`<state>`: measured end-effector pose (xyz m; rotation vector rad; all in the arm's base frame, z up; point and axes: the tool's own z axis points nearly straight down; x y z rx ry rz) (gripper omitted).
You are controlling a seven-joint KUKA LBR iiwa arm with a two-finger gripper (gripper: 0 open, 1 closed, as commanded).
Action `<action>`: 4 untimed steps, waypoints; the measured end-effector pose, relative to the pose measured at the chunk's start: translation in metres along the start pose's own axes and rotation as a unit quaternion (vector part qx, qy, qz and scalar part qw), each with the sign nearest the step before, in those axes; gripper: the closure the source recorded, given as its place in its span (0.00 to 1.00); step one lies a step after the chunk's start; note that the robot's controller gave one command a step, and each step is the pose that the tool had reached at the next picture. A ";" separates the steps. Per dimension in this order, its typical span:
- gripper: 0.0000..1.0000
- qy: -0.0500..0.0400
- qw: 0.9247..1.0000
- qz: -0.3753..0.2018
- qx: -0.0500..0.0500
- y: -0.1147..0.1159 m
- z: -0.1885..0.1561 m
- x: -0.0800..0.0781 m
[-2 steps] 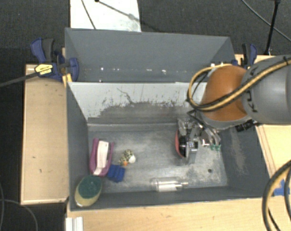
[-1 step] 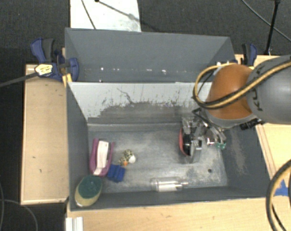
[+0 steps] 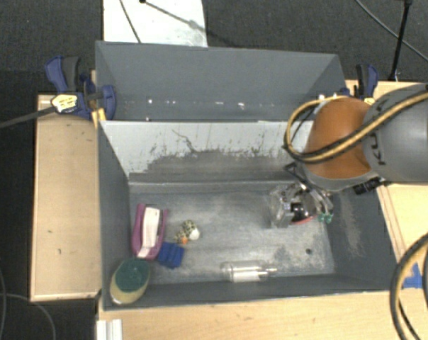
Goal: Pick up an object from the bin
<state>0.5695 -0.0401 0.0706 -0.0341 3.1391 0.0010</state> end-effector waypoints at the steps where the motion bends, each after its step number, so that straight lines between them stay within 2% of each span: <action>1: 0.00 0.000 1.000 0.000 0.000 0.000 0.000 0.000; 2: 0.00 -0.002 0.991 -0.136 0.002 -0.057 -0.022 -0.008; 3: 0.00 -0.003 0.972 -0.237 0.000 -0.009 -0.084 0.020; 4: 0.00 0.000 0.952 -0.306 0.001 -0.089 -0.027 -0.021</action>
Offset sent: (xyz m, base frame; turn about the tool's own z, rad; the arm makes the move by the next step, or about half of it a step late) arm 0.0000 0.0000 0.0000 0.0000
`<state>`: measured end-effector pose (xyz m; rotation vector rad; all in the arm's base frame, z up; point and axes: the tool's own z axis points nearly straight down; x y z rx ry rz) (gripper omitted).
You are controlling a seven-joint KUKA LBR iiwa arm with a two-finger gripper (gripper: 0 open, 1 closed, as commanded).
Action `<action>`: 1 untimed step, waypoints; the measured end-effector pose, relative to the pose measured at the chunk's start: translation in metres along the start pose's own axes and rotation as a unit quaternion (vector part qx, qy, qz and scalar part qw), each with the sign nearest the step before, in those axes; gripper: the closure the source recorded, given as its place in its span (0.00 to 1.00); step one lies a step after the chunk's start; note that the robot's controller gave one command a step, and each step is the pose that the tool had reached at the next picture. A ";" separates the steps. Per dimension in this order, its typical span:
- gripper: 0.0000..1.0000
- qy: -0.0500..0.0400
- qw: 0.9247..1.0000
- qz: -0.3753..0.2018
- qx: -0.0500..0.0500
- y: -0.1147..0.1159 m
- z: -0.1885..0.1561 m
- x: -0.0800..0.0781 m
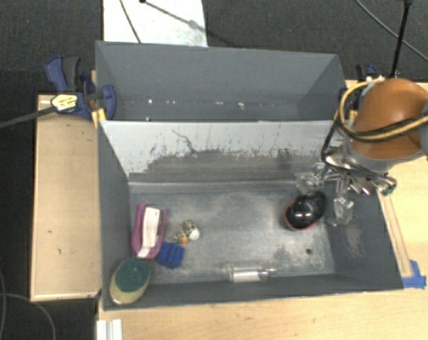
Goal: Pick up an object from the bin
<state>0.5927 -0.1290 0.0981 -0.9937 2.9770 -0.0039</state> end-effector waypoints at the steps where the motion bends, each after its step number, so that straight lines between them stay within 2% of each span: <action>1: 1.00 -0.001 1.000 0.001 0.000 0.002 -0.002 -0.002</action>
Offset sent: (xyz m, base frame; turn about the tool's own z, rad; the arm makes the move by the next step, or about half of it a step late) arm 0.0000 0.0000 0.0000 0.0000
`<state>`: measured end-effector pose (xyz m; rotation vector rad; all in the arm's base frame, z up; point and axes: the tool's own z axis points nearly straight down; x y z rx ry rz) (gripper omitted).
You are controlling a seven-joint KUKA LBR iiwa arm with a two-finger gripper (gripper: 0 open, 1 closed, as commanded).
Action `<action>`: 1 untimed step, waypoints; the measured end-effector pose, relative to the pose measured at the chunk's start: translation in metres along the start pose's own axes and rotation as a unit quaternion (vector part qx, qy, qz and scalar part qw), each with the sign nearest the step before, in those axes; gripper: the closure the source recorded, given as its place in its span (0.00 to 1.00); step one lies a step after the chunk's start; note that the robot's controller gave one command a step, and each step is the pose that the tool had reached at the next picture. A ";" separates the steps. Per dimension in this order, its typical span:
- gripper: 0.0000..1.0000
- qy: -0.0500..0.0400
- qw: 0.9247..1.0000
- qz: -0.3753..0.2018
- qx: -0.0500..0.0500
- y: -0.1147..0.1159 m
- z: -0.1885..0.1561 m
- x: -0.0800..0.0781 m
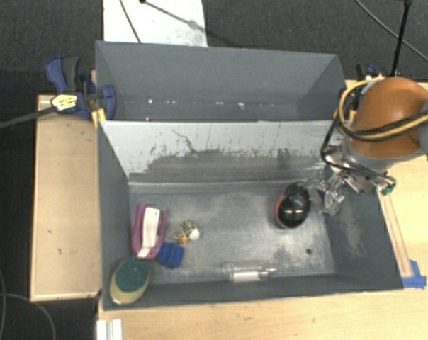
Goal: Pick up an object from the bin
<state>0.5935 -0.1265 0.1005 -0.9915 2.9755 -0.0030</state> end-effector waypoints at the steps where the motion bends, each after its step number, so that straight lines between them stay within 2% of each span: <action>1: 0.00 0.000 1.000 0.001 0.000 0.000 0.000 0.000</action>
Offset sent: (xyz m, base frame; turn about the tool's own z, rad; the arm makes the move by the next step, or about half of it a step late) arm 0.0000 0.0000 0.0000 0.0000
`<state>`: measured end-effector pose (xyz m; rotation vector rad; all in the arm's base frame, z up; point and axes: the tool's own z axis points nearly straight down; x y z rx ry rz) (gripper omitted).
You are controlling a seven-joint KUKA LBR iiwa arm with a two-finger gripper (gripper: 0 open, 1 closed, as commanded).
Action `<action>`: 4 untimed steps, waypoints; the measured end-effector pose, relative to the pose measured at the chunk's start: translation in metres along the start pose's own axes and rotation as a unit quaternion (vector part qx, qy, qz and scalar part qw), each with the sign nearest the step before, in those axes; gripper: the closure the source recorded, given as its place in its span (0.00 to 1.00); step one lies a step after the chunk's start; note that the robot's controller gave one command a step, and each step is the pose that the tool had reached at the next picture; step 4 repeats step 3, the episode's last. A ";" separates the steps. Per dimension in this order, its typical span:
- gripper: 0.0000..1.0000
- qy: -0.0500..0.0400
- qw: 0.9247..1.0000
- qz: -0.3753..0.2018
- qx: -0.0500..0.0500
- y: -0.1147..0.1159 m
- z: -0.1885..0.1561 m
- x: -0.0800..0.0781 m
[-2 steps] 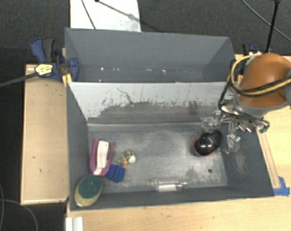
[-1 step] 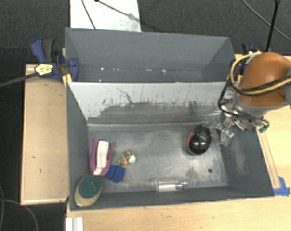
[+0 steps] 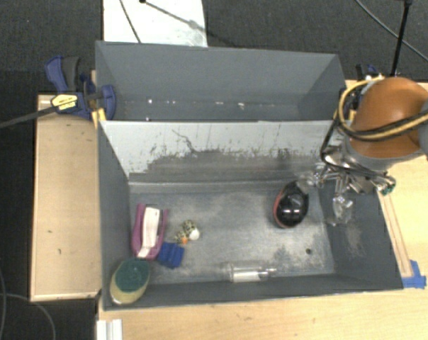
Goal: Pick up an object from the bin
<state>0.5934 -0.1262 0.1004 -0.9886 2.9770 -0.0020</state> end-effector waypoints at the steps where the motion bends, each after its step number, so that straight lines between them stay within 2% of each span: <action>1: 0.00 -0.005 0.995 0.102 0.004 0.055 0.025 -0.022; 2: 0.00 -0.002 0.994 0.110 0.000 0.081 0.029 -0.061; 3: 1.00 -0.001 0.994 0.111 0.000 0.080 0.029 -0.059; 4: 1.00 -0.001 0.994 0.111 0.000 0.080 0.029 -0.059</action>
Offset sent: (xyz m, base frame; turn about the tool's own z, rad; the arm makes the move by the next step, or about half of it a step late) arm -0.0205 0.0573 -0.0304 0.2020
